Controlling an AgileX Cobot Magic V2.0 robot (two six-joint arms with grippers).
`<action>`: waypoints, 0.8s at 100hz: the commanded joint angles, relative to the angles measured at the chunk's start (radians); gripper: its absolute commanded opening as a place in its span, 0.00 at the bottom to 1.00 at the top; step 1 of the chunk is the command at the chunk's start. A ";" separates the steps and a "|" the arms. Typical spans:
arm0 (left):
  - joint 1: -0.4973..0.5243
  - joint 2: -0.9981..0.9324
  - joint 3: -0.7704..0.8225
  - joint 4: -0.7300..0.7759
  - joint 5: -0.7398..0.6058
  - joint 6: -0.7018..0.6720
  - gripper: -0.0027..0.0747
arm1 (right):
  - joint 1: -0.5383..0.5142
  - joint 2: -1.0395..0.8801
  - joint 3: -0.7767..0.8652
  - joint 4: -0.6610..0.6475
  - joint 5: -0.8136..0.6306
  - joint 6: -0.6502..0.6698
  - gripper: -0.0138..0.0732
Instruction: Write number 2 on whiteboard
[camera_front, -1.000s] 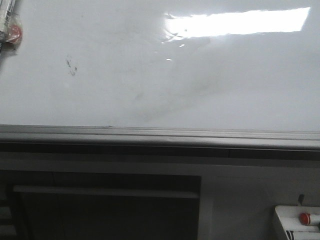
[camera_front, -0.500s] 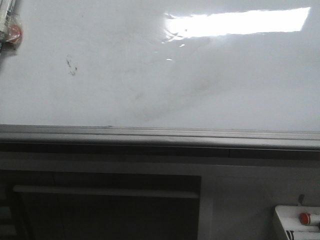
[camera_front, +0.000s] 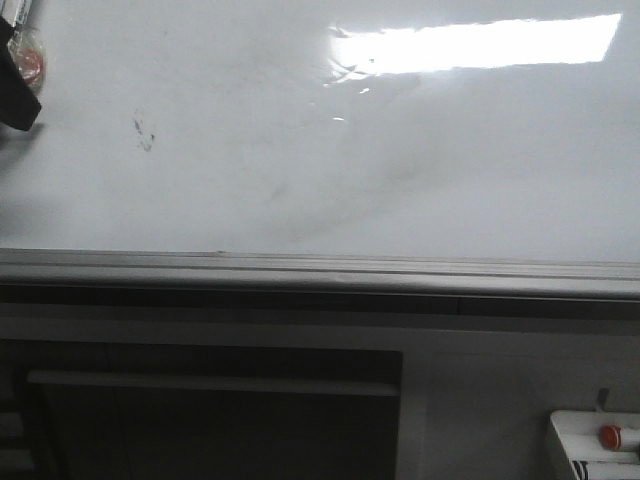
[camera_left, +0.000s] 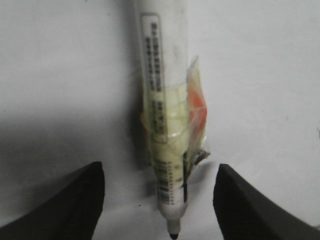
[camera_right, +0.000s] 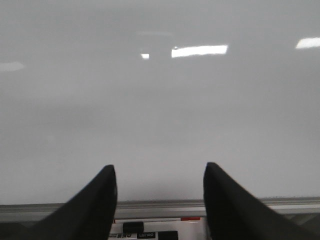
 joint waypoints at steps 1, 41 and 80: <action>-0.009 0.008 -0.046 -0.003 -0.074 -0.001 0.60 | 0.001 0.010 -0.030 -0.011 -0.076 -0.010 0.56; -0.009 0.018 -0.060 -0.002 -0.031 -0.001 0.14 | 0.001 0.010 -0.030 -0.002 -0.076 -0.010 0.56; -0.052 -0.103 -0.067 -0.002 0.151 0.073 0.01 | 0.069 0.129 -0.111 0.380 0.065 -0.330 0.56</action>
